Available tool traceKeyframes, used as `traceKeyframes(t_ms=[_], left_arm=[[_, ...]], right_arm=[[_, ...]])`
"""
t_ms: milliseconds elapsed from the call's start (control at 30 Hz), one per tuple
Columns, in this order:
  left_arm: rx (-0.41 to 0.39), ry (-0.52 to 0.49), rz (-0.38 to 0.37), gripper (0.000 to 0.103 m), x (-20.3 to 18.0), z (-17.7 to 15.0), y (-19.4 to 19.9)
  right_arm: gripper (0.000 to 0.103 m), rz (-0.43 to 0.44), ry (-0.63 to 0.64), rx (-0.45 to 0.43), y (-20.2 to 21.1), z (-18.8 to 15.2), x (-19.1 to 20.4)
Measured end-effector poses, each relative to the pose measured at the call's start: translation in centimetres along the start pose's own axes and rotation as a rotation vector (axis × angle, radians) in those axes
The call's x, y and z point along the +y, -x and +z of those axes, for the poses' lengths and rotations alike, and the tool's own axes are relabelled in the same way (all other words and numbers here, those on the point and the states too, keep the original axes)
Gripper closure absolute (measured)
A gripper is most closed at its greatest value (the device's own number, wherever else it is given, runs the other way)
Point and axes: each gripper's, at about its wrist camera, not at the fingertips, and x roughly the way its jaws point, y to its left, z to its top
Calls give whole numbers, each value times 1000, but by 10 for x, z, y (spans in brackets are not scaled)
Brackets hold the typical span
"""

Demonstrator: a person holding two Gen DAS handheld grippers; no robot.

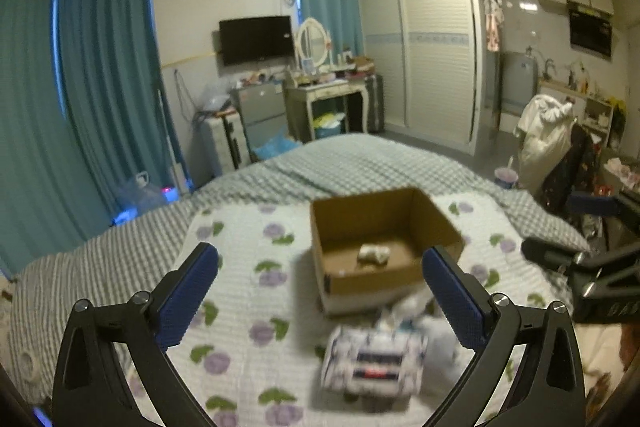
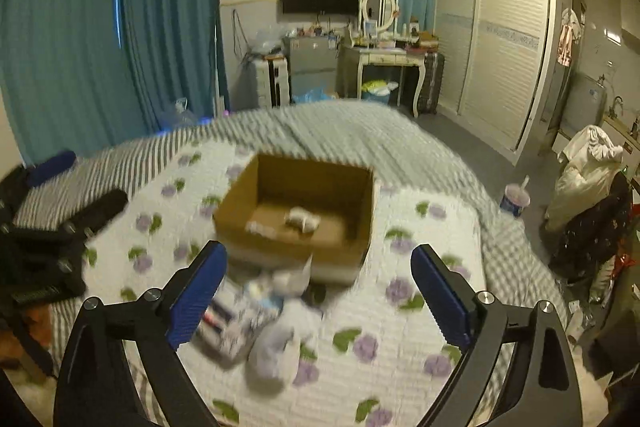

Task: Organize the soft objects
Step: 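Grasp the floral tissue pack with the left gripper while the right grasps the mesh sock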

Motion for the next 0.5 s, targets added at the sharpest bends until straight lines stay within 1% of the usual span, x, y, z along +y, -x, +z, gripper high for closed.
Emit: traceKeyframes(t_ms=[67, 100, 167, 267, 400, 433, 500], left_arm=[[26, -3, -1, 0, -5, -22, -2], [45, 0, 1, 0, -4, -32, -6], [77, 14, -2, 0, -4, -51, -13], [137, 39, -13, 0, -2, -84, -29], [210, 57, -33, 0, -2, -117, -52], [221, 55, -34, 0, -2, -121, -56], [243, 51, -36, 0, -3, -130, -63]], right_arm=[[9, 10, 1, 55, -17, -29, 10], [9, 16, -1, 72, -24, -38, 12], [9, 30, 1, 134, -48, -64, 22], [11, 17, 33, 202, -78, -91, 34], [26, 18, 43, 270, -110, -115, 39], [28, 23, 41, 285, -117, -119, 39], [38, 32, 43, 310, -130, -126, 40]])
